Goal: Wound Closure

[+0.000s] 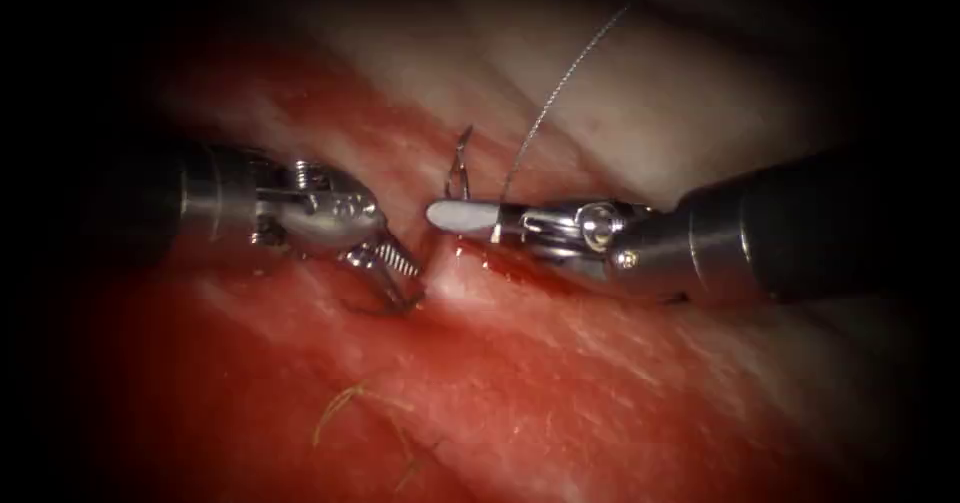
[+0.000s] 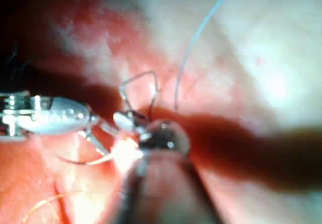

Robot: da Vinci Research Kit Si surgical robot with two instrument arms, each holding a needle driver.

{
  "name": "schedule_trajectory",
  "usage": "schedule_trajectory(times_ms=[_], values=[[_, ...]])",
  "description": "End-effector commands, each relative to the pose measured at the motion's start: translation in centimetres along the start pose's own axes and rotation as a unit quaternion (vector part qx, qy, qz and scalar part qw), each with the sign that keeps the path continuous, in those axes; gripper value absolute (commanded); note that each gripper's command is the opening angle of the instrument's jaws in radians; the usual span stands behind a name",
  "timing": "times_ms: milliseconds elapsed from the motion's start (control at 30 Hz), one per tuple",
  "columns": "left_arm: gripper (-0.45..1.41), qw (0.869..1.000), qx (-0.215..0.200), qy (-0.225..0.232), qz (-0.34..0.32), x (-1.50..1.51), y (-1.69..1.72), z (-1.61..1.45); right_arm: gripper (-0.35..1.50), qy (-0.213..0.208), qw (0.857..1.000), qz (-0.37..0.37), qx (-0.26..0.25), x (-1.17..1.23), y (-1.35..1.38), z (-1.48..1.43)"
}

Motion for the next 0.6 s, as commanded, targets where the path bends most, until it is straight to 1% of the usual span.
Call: schedule_trajectory(times_ms=[33, 100, 133, 167, 200, 233, 267, 300, 333, 367, 400, 433, 500, 600], values=[[0.17, 1.0, 0.0, 0.0, 0.003, -0.01, -0.02, 0.07, 0.27, 0.0, 1.0, -0.013, 0.002, -0.04, 0.06, 0.04], [0.17, 1.0, 0.006, 0.005, 0.01, -0.01, -0.02, 0.05, 0.46, 0.0, 1.0, -0.022, 0.004, 0.0, 0.08, 0.01], [0.14, 0.999, 0.014, 0.013, 0.027, -0.02, -0.02, 0.01, 0.66, -0.003, 0.999, -0.042, 0.007, 0.06, 0.12, -0.03], [0.14, 0.999, 0.014, 0.013, 0.027, -0.02, -0.02, 0.01, 0.66, -0.003, 0.999, -0.042, 0.007, 0.06, 0.12, -0.03], [0.14, 0.999, 0.017, 0.018, 0.036, -0.02, -0.03, -0.02, 0.73, -0.004, 0.999, -0.048, 0.007, 0.08, 0.14, -0.05], [0.14, 0.997, 0.023, 0.034, 0.068, -0.04, -0.03, -0.08, 0.89, -0.006, 0.998, -0.063, 0.008, 0.14, 0.18, -0.11], [0.12, 0.996, 0.024, 0.041, 0.077, -0.05, -0.03, -0.11, 0.99, -0.006, 0.998, -0.069, 0.008, 0.16, 0.2, -0.13], [0.12, 0.993, 0.028, 0.054, 0.104, -0.09, -0.02, -0.17, 1.11, -0.008, 0.997, -0.081, 0.009, 0.21, 0.23, -0.17], [0.12, 0.987, 0.035, 0.076, 0.14, -0.14, -0.01, -0.25, 1.21, -0.011, 0.996, -0.093, 0.01, 0.26, 0.26, -0.22], [0.12, 0.981, 0.037, 0.097, 0.165, -0.2, 0.01, -0.3, 1.25, -0.013, 0.995, -0.098, 0.011, 0.3, 0.27, -0.28], [0.12, 0.978, 0.035, 0.108, 0.175, -0.23, 0.01, -0.32, 1.26, -0.014, 0.995, -0.1, 0.011, 0.32, 0.27, -0.3], [0.12, 0.969, 0.033, 0.132, 0.208, -0.3, 0.03, -0.38, 1.28, -0.017, 0.994, -0.11, 0.012, 0.36, 0.25, -0.38], [0.12, 0.962, 0.03, 0.149, 0.229, -0.38, 0.04, -0.43, 1.28, -0.02, 0.993, -0.111, 0.014, 0.4, 0.23, -0.45], [0.14, 0.957, 0.026, 0.159, 0.243, -0.47, 0.0, -0.49, 1.26, -0.024, 0.992, -0.123, 0.016, 0.46, 0.17, -0.54]])
